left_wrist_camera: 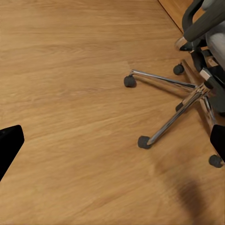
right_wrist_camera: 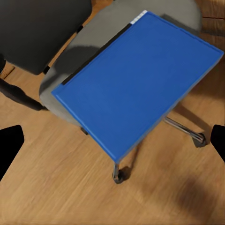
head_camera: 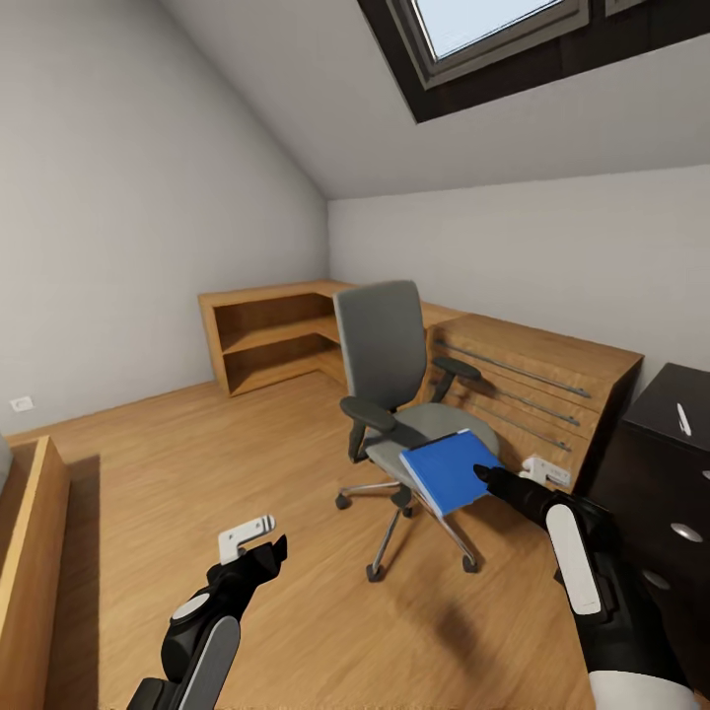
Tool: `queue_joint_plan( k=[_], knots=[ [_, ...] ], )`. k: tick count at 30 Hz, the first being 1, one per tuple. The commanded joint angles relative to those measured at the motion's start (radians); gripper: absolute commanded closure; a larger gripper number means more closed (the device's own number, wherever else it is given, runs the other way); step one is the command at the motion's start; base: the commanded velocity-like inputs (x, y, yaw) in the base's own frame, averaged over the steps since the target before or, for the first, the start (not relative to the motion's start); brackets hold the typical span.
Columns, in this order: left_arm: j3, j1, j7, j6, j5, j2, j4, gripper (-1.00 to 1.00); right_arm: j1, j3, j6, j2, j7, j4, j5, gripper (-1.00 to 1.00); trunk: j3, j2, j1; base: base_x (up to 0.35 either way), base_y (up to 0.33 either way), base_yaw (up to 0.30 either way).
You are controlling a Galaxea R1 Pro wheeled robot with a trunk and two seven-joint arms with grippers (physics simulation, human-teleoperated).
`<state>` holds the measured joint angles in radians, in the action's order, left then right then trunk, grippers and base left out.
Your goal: In the bedroom, organize the workspace by keeping the computer under the desk, ensuring the monitor is on the desk, placing the keyboard on the desk next to the monitor, placing the mouse on the desk next to the keyboard, moving the folder from the swivel chair onto the desk next to the mouse, stacking the notebook on top of the folder with the pen on top of the notebook, and positioning the swivel chair next to the desk.
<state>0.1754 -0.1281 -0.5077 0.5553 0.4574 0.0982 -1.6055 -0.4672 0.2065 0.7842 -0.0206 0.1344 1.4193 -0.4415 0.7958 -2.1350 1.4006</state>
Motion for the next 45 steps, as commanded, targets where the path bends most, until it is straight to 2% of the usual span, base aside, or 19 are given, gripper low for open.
queue_joint_plan(
  k=[1, 2, 5, 8, 9, 13, 14, 16, 17, 20, 27, 30, 32, 33, 37, 39, 40, 45],
  knots=[
    [0.001, -0.001, -0.011, 0.002, 0.01, 0.0, -0.002, -1.0, -0.001, 0.0, 0.003, 0.0, 0.007, -0.008, -0.012, -1.0, 0.004, -0.008, 0.004, 0.0, 0.0, 0.0],
    [0.001, -0.001, -0.012, 0.002, 0.01, 0.0, -0.002, -1.0, -0.001, 0.001, 0.001, -0.001, -0.001, -0.061, -0.023, -1.0, 0.007, -0.015, 0.008, 0.0, 0.0, 0.0],
    [0.001, -0.001, -0.012, 0.002, 0.01, 0.0, -0.002, -1.0, -0.001, 0.004, 0.0, -0.001, -0.009, -0.087, -0.049, -1.0, 0.017, -0.036, 0.019, 0.0, 0.0, 0.0],
    [0.0, -0.001, -0.013, 0.002, 0.01, 0.0, -0.002, -1.0, -0.001, 0.016, 0.0, -0.002, -0.02, -0.106, -0.109, -1.0, 0.026, -0.057, 0.031, 0.0, 0.0, 0.0],
    [0.0, -0.001, -0.013, 0.002, 0.01, 0.0, -0.001, -1.0, -0.001, 0.023, 0.0, -0.004, -0.023, -0.116, -0.141, -1.0, 0.029, -0.064, 0.034, 0.0, 0.0, 0.0],
    [0.0, -0.001, -0.014, 0.002, 0.01, 0.0, -0.001, -1.0, -0.001, 0.046, 0.0, -0.007, -0.028, -0.152, -0.202, -1.0, 0.042, -0.092, 0.05, 0.0, 0.0, 0.0],
    [0.0, -0.001, -0.014, 0.002, 0.01, 0.0, -0.001, -1.0, -0.001, 0.085, 0.0, -0.009, -0.031, -0.19, -0.249, -1.0, 0.045, -0.099, 0.054, 0.0, 0.0, 0.0],
    [0.0, -0.001, -0.014, 0.002, 0.01, 0.0, -0.001, -1.0, -0.001, 0.117, 0.0, -0.01, -0.034, -0.218, -0.28, -1.0, 0.051, -0.113, 0.061, 0.0, 0.0, 0.0],
    [0.0, -0.001, -0.014, 0.002, 0.01, 0.0, -0.001, -1.0, -0.001, 0.149, 0.0, -0.011, -0.036, -0.243, -0.307, -1.0, 0.054, -0.12, 0.065, 0.0, 0.0, 0.0],
    [0.0, -0.001, -0.014, 0.002, 0.011, 0.0, -0.001, -1.0, -0.001, 0.196, 0.0, -0.012, -0.039, -0.283, -0.342, -1.0, 0.064, -0.141, 0.077, 0.0, 0.0, 0.0],
    [0.001, -0.001, -0.015, 0.002, 0.011, 0.0, 0.001, -1.0, -0.001, 0.238, 0.0, -0.032, -0.042, -0.336, -0.385, -1.0, 0.086, -0.19, 0.103, 0.0, 0.0, 0.0],
    [0.001, -0.001, -0.014, 0.002, 0.011, 0.0, 0.001, -1.0, -0.002, 0.254, 0.0, -0.057, -0.045, -0.399, -0.428, -1.0, 0.095, -0.211, 0.115, 0.0, 0.0, 0.0],
    [0.001, -0.001, -0.014, 0.002, 0.011, 0.0, 0.001, -1.0, -0.004, 0.259, 0.0, -0.085, -0.059, -0.456, -0.464, -1.0, 0.101, -0.225, 0.123, 0.0, 0.0, 0.0],
    [0.001, -0.001, -0.014, 0.002, 0.011, 0.001, 0.001, -1.0, -0.005, 0.261, 0.0, -0.101, -0.077, -0.489, -0.483, -1.0, 0.105, -0.232, 0.126, 0.0, 0.0, 0.0],
    [0.002, -0.001, -0.014, 0.002, 0.01, 0.001, 0.001, -1.0, -0.006, 0.26, 0.001, -0.124, -0.146, -0.532, -0.506, -1.0, 0.117, -0.26, 0.142, 0.0, 0.0, 0.0],
    [0.001, -0.001, -0.014, 0.002, 0.01, 0.001, 0.002, -1.0, -0.006, 0.259, 0.002, -0.128, -0.178, -0.539, -0.509, -1.0, 0.123, -0.274, 0.149, 0.0, 0.0, 0.0],
    [0.001, -0.001, -0.014, 0.002, 0.01, 0.001, 0.002, -1.0, -0.007, 0.257, 0.003, -0.132, -0.222, -0.546, -0.511, -1.0, 0.127, -0.281, 0.153, 0.0, 0.0, 0.0],
    [0.001, -0.001, -0.014, 0.002, 0.01, 0.001, 0.002, -1.0, -0.007, 0.255, 0.009, -0.14, -0.303, -0.543, -0.513, -1.0, 0.142, -0.316, 0.172, 0.0, 0.0, 0.0]
  ],
)
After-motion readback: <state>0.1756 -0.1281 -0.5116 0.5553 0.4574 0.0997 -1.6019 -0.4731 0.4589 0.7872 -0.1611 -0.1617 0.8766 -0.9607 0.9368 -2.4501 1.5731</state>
